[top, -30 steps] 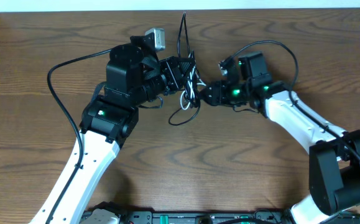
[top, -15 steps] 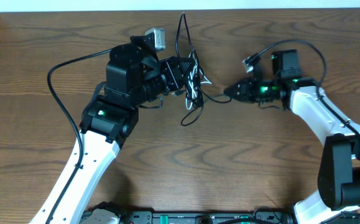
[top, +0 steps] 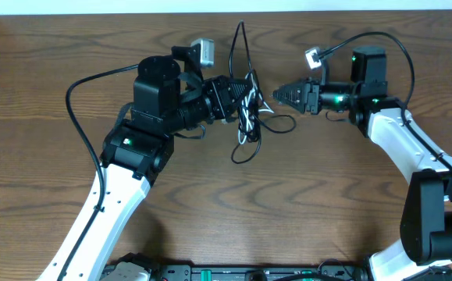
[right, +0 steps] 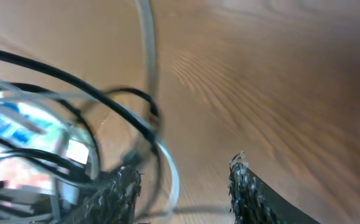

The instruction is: Untangle cables

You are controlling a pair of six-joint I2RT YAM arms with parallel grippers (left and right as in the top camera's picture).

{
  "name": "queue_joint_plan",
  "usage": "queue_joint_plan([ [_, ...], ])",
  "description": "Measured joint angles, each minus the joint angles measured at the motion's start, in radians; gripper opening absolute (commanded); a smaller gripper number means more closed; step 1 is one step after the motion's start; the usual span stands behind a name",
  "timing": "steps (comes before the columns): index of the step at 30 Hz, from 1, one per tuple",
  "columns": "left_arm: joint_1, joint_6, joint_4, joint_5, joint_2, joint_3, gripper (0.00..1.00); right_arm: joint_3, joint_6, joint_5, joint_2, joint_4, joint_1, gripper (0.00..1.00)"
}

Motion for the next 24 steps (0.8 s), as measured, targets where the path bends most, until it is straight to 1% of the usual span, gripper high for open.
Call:
queue_joint_plan([
  [2, 0.000, 0.004, -0.004, 0.006, 0.000, 0.000, 0.07, 0.000, 0.008, -0.038, -0.005, 0.032, 0.000, 0.48],
  [7, 0.000, 0.019, -0.005, 0.015, 0.020, 0.000, 0.07, 0.000, 0.030, -0.098, -0.035, 0.047, 0.010, 0.48],
  [15, 0.000, 0.009, 0.014, 0.015, 0.116, 0.000, 0.08, 0.000, 0.067, -0.146, -0.092, 0.041, 0.046, 0.50],
  [17, 0.000, -0.008, 0.040, 0.015, 0.126, 0.000, 0.07, 0.001, 0.058, -0.150, -0.097, 0.005, 0.064, 0.50],
  [20, 0.000, -0.024, 0.087, 0.017, 0.127, 0.000, 0.07, 0.002, 0.012, -0.140, -0.097, -0.093, 0.101, 0.49],
  [24, 0.001, -0.046, 0.101, 0.018, 0.127, 0.000, 0.07, 0.002, -0.060, -0.112, -0.097, -0.196, 0.132, 0.47],
])
